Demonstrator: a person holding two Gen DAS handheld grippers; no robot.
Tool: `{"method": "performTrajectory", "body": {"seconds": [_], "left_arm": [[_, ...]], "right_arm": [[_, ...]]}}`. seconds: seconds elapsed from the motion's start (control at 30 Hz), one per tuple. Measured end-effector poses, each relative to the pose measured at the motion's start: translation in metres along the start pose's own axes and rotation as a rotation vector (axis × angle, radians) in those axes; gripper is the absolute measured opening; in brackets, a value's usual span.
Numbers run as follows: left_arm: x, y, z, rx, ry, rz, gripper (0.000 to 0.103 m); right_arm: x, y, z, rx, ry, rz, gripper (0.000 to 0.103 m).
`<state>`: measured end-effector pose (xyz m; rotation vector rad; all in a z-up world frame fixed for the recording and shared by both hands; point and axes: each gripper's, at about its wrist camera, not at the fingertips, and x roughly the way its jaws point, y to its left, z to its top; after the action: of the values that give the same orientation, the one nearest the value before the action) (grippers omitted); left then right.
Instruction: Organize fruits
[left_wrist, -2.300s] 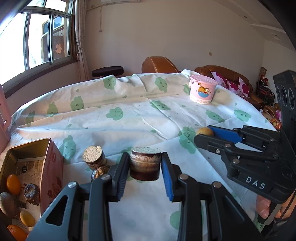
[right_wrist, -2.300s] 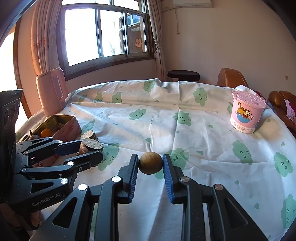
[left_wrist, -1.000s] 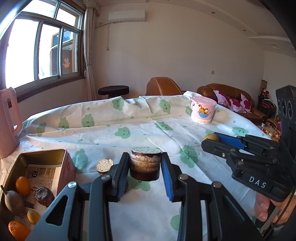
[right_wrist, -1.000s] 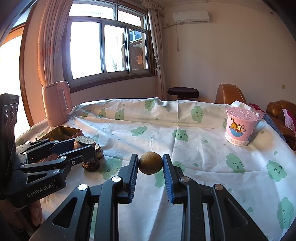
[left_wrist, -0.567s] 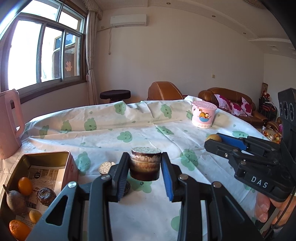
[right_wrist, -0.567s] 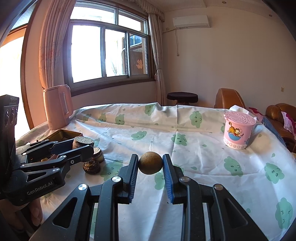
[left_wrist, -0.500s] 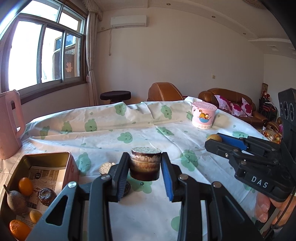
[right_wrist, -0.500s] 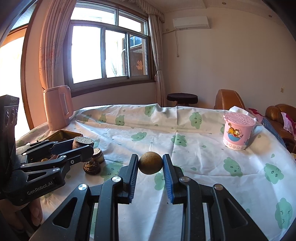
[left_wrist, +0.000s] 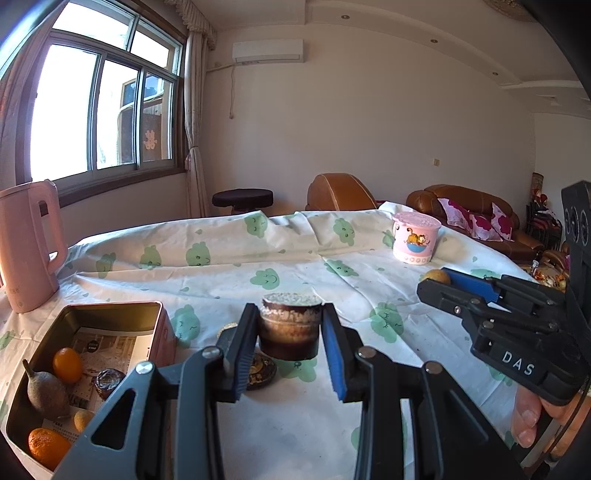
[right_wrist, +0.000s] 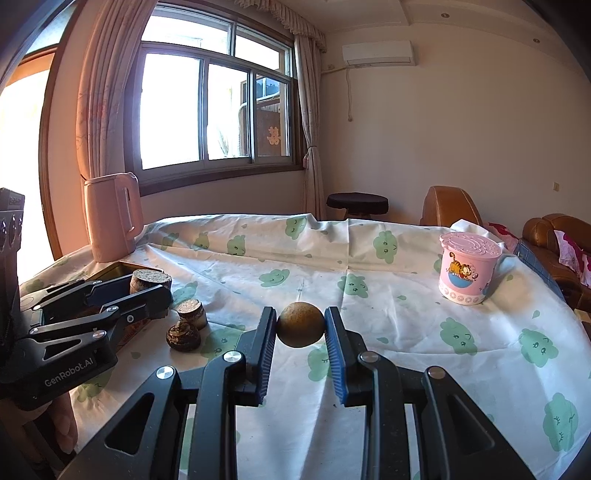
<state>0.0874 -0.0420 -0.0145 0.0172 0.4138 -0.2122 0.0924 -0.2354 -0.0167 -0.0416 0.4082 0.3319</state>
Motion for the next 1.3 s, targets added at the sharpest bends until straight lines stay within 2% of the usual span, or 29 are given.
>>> {"method": "performTrajectory", "body": {"seconds": [0.4, 0.83, 1.3], "left_arm": [[-0.028, 0.027, 0.004, -0.010, -0.031, 0.073, 0.036], [-0.040, 0.083, -0.005, -0.086, 0.001, 0.178, 0.036], [-0.048, 0.126, -0.018, -0.139, 0.033, 0.251, 0.036]], "right_arm": [[0.000, 0.040, 0.018, -0.040, -0.015, 0.083, 0.029], [0.016, 0.101, 0.034, -0.123, -0.014, 0.181, 0.029], [0.033, 0.154, 0.037, -0.178, 0.000, 0.270, 0.029]]}}
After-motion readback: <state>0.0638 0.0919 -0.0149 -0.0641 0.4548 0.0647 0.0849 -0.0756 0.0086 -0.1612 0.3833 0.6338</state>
